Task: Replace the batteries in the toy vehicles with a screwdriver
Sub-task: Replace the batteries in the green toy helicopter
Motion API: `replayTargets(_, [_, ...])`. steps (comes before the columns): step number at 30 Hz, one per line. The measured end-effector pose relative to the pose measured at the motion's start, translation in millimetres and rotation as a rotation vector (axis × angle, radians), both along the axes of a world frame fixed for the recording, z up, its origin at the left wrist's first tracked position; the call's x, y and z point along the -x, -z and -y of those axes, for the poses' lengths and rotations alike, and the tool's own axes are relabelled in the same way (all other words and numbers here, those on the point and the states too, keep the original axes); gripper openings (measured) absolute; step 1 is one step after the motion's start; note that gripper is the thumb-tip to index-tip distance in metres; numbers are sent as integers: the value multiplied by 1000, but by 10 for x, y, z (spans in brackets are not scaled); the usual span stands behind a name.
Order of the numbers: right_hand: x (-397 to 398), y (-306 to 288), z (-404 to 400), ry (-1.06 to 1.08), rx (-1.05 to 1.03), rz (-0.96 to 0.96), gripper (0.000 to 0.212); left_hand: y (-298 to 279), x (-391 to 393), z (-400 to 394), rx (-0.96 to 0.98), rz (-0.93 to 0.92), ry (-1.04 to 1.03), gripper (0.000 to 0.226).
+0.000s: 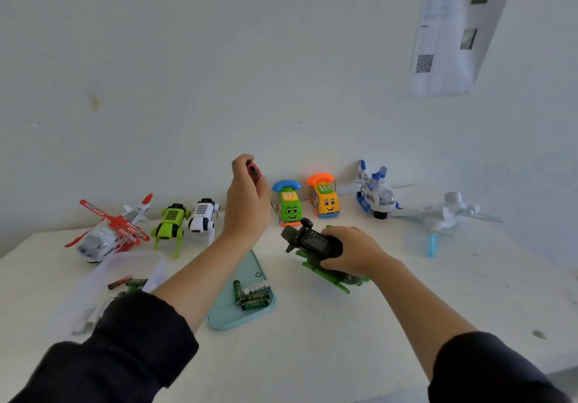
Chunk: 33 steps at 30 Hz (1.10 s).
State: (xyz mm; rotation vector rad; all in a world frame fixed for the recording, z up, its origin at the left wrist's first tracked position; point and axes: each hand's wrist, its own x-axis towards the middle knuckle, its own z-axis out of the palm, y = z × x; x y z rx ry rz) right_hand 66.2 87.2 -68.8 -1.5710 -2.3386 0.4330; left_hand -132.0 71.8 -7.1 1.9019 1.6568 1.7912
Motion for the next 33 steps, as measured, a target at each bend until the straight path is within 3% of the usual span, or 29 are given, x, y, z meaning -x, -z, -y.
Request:
replayTargets(4, [-11, 36, -23, 49, 24, -39, 45, 104, -176, 14, -97, 111, 86, 29])
replayTargets(9, [-9, 110, 7, 114, 5, -83, 41, 210, -271, 78, -86, 199, 139, 32])
replayTargets(15, [10, 151, 65, 187, 2, -118, 40, 289, -340, 85, -88, 180, 144, 30])
replayTargets(33, [65, 15, 47, 140, 57, -64, 34, 405, -352, 13, -90, 86, 154, 30])
